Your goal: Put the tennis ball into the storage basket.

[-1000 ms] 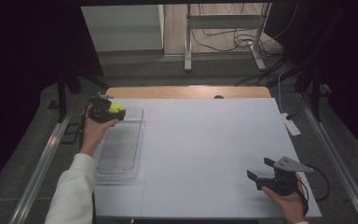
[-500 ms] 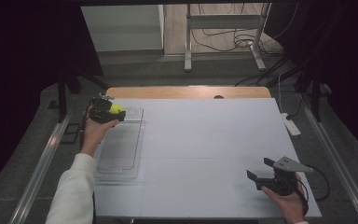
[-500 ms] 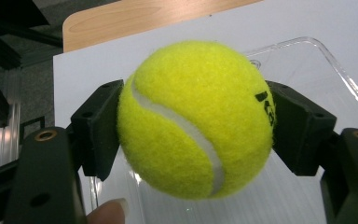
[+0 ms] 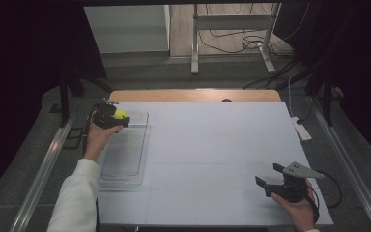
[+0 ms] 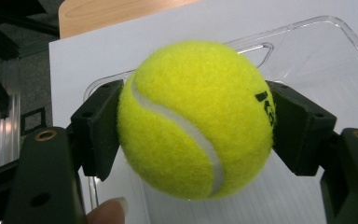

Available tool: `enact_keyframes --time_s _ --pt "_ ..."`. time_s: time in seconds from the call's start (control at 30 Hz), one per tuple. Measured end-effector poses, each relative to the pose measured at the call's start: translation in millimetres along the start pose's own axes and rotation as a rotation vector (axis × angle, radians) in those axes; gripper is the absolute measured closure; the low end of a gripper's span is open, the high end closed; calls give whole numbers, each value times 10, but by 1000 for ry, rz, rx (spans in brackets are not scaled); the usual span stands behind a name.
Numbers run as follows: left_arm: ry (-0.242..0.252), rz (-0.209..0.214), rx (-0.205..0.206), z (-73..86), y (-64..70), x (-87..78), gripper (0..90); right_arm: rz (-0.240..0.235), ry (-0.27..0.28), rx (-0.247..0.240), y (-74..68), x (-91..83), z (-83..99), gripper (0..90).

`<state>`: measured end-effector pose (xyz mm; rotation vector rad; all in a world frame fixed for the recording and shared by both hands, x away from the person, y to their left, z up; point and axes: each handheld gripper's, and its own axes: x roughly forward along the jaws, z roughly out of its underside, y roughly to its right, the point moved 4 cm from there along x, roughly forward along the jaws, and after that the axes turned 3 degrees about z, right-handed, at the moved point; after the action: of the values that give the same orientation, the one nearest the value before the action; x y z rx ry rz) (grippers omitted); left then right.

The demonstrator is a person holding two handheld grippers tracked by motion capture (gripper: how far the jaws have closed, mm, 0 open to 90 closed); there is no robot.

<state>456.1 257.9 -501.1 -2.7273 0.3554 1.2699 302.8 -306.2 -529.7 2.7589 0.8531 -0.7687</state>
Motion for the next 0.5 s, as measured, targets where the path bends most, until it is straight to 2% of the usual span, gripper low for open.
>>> enact_keyframes --time_s 0.5 --pt "-68 -19 23 47 34 124 268 -1 1 0 7 -5 3 120"
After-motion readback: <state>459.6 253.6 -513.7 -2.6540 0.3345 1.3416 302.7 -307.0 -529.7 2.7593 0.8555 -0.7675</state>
